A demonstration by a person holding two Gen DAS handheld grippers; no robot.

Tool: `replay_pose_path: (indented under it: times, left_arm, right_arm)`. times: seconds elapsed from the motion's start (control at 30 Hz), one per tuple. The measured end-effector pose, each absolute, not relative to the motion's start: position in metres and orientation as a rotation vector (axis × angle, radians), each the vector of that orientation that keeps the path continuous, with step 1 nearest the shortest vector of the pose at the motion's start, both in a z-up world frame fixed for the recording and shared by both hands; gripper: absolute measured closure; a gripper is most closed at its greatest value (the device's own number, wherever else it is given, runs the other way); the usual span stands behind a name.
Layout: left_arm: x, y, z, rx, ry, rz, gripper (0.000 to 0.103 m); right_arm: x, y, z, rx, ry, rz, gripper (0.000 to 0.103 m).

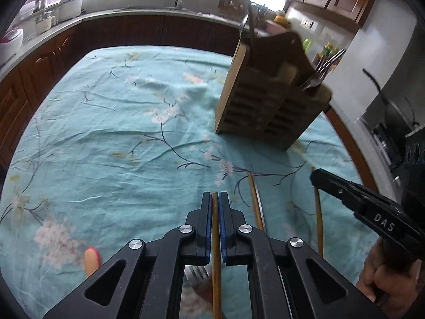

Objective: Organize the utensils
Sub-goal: 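Lift the chopsticks with both tools and carry them over the wooden holder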

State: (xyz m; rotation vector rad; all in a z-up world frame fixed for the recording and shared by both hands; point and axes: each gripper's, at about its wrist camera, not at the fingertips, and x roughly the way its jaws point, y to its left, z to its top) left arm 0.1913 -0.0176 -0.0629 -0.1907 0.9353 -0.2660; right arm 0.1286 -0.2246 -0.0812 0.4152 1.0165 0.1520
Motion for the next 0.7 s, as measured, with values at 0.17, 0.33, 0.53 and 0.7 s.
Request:
replay_pose_path:
  times: [0.17, 0.33, 0.53, 0.7]
  left_arm:
    - [0.167, -0.004, -0.038, -0.214, 0.887, -0.276, 0.099]
    - [0.138, 0.003, -0.013, -0.214, 0.834, -0.287, 0.099]
    - [0.108, 0.010, 0.007, -0.203, 0.789, -0.292, 0.099]
    - [0.087, 0.018, 0.020, -0.202, 0.764, -0.289, 0.099]
  right_arm:
    - [0.109, -0.231, -0.051, 0.434, 0.934, 0.147, 0.098]
    - [0.093, -0.232, -0.029, 0.439, 0.877, 0.138, 0.098]
    - [0.079, -0.232, -0.010, 0.436, 0.829, 0.135, 0.098]
    - [0.068, -0.233, 0.002, 0.428, 0.797, 0.134, 0.098]
